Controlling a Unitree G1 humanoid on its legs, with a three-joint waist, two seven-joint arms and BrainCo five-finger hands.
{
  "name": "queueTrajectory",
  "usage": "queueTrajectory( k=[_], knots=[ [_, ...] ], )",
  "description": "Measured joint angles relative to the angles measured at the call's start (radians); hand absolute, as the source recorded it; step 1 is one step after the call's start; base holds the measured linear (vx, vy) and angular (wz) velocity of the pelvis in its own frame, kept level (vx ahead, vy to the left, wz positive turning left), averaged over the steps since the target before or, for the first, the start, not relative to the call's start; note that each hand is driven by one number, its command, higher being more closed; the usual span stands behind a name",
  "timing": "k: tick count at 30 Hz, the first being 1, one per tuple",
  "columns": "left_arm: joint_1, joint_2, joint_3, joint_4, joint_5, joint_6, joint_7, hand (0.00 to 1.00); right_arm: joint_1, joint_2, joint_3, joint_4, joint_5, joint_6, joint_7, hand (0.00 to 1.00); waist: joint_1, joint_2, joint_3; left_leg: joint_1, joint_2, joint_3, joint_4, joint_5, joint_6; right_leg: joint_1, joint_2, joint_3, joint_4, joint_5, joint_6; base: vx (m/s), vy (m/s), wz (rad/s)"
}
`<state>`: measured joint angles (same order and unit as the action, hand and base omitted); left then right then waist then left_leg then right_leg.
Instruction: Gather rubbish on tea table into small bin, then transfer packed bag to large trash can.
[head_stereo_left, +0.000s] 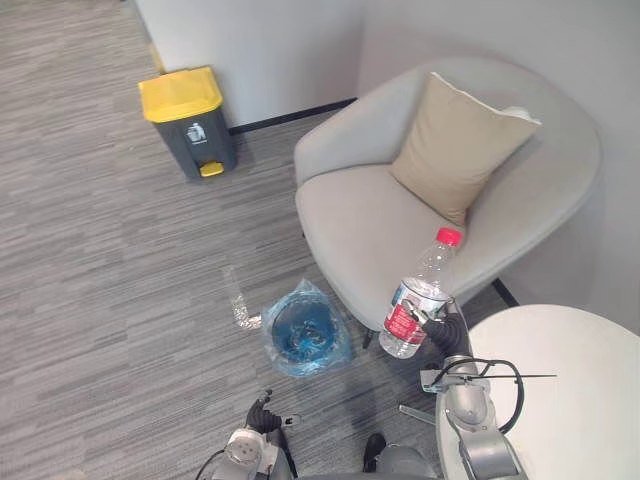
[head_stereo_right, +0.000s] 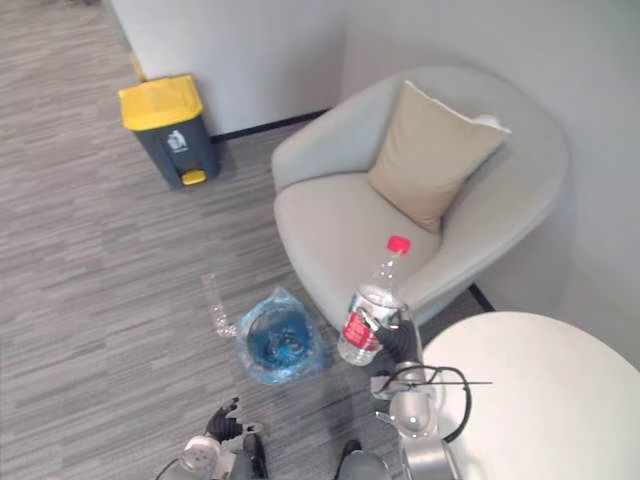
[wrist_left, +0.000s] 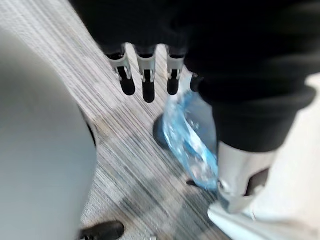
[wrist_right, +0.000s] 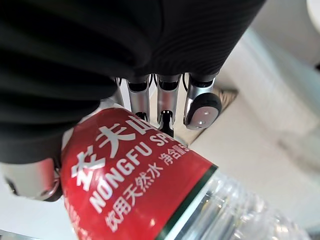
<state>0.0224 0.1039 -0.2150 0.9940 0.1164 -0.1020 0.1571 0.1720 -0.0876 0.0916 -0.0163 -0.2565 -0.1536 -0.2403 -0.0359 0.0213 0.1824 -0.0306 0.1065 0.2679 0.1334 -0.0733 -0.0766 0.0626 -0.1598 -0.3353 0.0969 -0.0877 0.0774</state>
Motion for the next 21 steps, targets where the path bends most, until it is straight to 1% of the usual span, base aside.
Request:
queueTrajectory(
  k=[3, 4, 5, 7, 8, 9, 11, 12, 13, 14, 15, 16, 17, 18, 19, 20, 21],
  knots=[
    [0.004, 0.002, -0.001, 0.012, 0.001, 0.0, 0.013, 0.0, -0.002, 0.006, 0.012, 0.0, 0.0, 0.0, 0.0, 1.0, 0.003, 0.002, -0.004, 0.034, -0.021, 0.021, -0.058, 0.018, 0.007, -0.012, -0.018, 0.023, 0.01, 0.0, 0.006, 0.0, 0.071, -0.2],
    [0.003, -0.001, -0.001, 0.012, 0.0, -0.001, 0.013, 0.0, -0.01, 0.007, 0.026, 0.001, 0.0, 0.0, -0.001, 1.0, 0.002, -0.002, -0.001, 0.031, -0.035, 0.028, -0.07, 0.021, 0.012, -0.047, -0.035, 0.033, 0.051, -0.017, 0.02, -0.02, 0.069, -0.21],
    [0.003, -0.001, -0.001, 0.013, 0.0, -0.001, 0.013, 0.0, -0.012, 0.007, 0.03, 0.004, 0.0, 0.0, -0.001, 1.0, 0.001, -0.004, 0.0, 0.031, -0.04, 0.029, -0.074, 0.022, 0.014, -0.056, -0.041, 0.039, 0.068, -0.024, 0.022, -0.02, 0.075, -0.12],
    [-0.001, 0.003, -0.002, 0.01, 0.0, -0.001, 0.014, 0.0, -0.032, 0.004, 0.036, 0.047, -0.008, 0.006, 0.005, 1.0, 0.0, -0.023, 0.011, 0.048, -0.065, 0.046, -0.078, 0.013, 0.03, -0.097, -0.075, 0.076, 0.165, -0.059, 0.035, -0.01, 0.06, -0.15],
    [-0.001, 0.006, -0.003, 0.01, 0.0, -0.003, 0.015, 0.0, -0.036, 0.003, 0.04, 0.054, -0.009, 0.007, 0.005, 1.0, 0.003, -0.024, 0.013, 0.05, -0.068, 0.05, -0.077, 0.006, 0.032, -0.103, -0.079, 0.085, 0.18, -0.062, 0.036, -0.05, 0.094, -0.2],
    [0.0, 0.012, -0.001, 0.011, -0.002, -0.001, 0.015, 0.0, -0.044, 0.003, 0.056, 0.069, -0.008, 0.006, 0.005, 1.0, 0.002, -0.029, 0.017, 0.053, -0.079, 0.052, -0.076, -0.012, 0.038, -0.118, -0.09, 0.112, 0.224, -0.071, 0.022, -0.05, 0.097, -0.09],
    [0.0, 0.019, 0.0, 0.009, -0.003, -0.002, 0.015, 0.0, -0.042, -0.002, 0.074, 0.071, -0.008, 0.006, 0.009, 1.0, -0.007, -0.039, 0.026, 0.072, -0.089, 0.042, -0.081, -0.025, 0.048, -0.124, -0.092, 0.169, 0.268, -0.075, 0.01, -0.01, 0.098, 0.05],
    [-0.001, 0.022, 0.0, 0.01, -0.003, -0.002, 0.015, 0.0, -0.044, -0.004, 0.083, 0.071, -0.008, 0.005, 0.015, 1.0, -0.011, -0.041, 0.028, 0.083, -0.09, 0.032, -0.087, -0.026, 0.052, -0.148, -0.09, 0.189, 0.317, -0.074, -0.017, 0.04, 0.058, 0.13],
    [-0.005, 0.02, 0.003, 0.01, -0.01, -0.001, 0.015, 0.0, -0.044, 0.004, 0.088, 0.075, -0.008, 0.005, 0.025, 1.0, -0.017, -0.03, 0.037, 0.088, -0.076, 0.016, -0.101, -0.024, 0.058, -0.192, -0.057, 0.202, 0.346, -0.104, -0.04, 0.05, 0.007, 0.13],
    [-0.011, 0.021, 0.006, 0.016, -0.013, -0.001, 0.016, 0.0, -0.048, 0.004, 0.095, 0.077, -0.007, 0.005, 0.029, 1.0, -0.017, -0.026, 0.041, 0.086, -0.058, 0.004, -0.101, -0.023, 0.059, -0.212, -0.012, 0.207, 0.324, -0.111, -0.038, 0.06, -0.02, 0.22],
    [-0.014, 0.023, 0.008, 0.025, -0.015, 0.001, 0.016, 0.0, -0.048, 0.002, 0.1, 0.08, -0.007, 0.005, 0.03, 1.0, -0.024, -0.025, 0.042, 0.082, -0.047, -0.01, -0.1, -0.022, 0.056, -0.221, 0.026, 0.208, 0.283, -0.107, -0.041, 0.12, -0.075, 0.51],
    [-0.011, 0.032, 0.01, 0.037, -0.022, 0.001, 0.015, 0.0, -0.038, 0.001, 0.098, 0.086, -0.007, 0.005, 0.03, 1.0, -0.031, -0.043, 0.035, 0.079, -0.055, -0.039, -0.089, -0.028, 0.04, -0.212, 0.061, 0.214, 0.183, -0.068, -0.054, 0.19, -0.123, 0.88],
    [-0.016, 0.019, 0.012, 0.044, -0.021, 0.002, 0.015, 0.0, -0.036, -0.011, 0.088, 0.095, 0.0, 0.005, 0.03, 1.0, -0.041, -0.046, 0.029, 0.068, -0.06, -0.082, -0.054, -0.041, 0.029, -0.196, 0.063, 0.219, 0.183, -0.049, -0.059, 0.22, -0.115, 0.86],
    [-0.013, 0.01, 0.012, 0.042, -0.021, 0.001, 0.014, 0.0, -0.032, -0.016, 0.083, 0.095, 0.002, 0.005, 0.03, 1.0, -0.041, -0.036, 0.024, 0.06, -0.055, -0.089, -0.042, -0.043, 0.023, -0.195, 0.063, 0.204, 0.181, -0.053, -0.059, 0.25, -0.098, 0.63],
    [-0.011, -0.002, 0.012, 0.037, -0.02, 0.0, 0.015, 0.0, -0.031, -0.037, 0.068, 0.095, 0.014, 0.005, 0.031, 1.0, -0.037, -0.012, 0.02, 0.033, -0.038, -0.096, -0.003, -0.064, 0.011, -0.189, 0.067, 0.178, 0.179, -0.066, -0.06, 0.16, -0.038, 0.3],
    [-0.011, -0.003, 0.012, 0.037, -0.02, 0.0, 0.015, 0.0, -0.032, -0.041, 0.067, 0.095, 0.021, 0.005, 0.031, 1.0, -0.036, -0.004, 0.023, 0.025, -0.033, -0.104, 0.014, -0.071, 0.009, -0.181, 0.069, 0.167, 0.174, -0.067, -0.061, 0.22, -0.077, 0.48],
    [-0.012, -0.009, 0.022, 0.037, -0.02, 0.0, 0.013, 0.0, -0.03, -0.042, 0.056, 0.095, 0.022, 0.005, 0.032, 1.0, -0.04, 0.01, 0.027, -0.008, -0.02, -0.12, 0.073, -0.085, 0.007, -0.158, 0.077, 0.14, 0.149, -0.068, -0.063, 0.23, -0.112, 0.52]
  ],
)
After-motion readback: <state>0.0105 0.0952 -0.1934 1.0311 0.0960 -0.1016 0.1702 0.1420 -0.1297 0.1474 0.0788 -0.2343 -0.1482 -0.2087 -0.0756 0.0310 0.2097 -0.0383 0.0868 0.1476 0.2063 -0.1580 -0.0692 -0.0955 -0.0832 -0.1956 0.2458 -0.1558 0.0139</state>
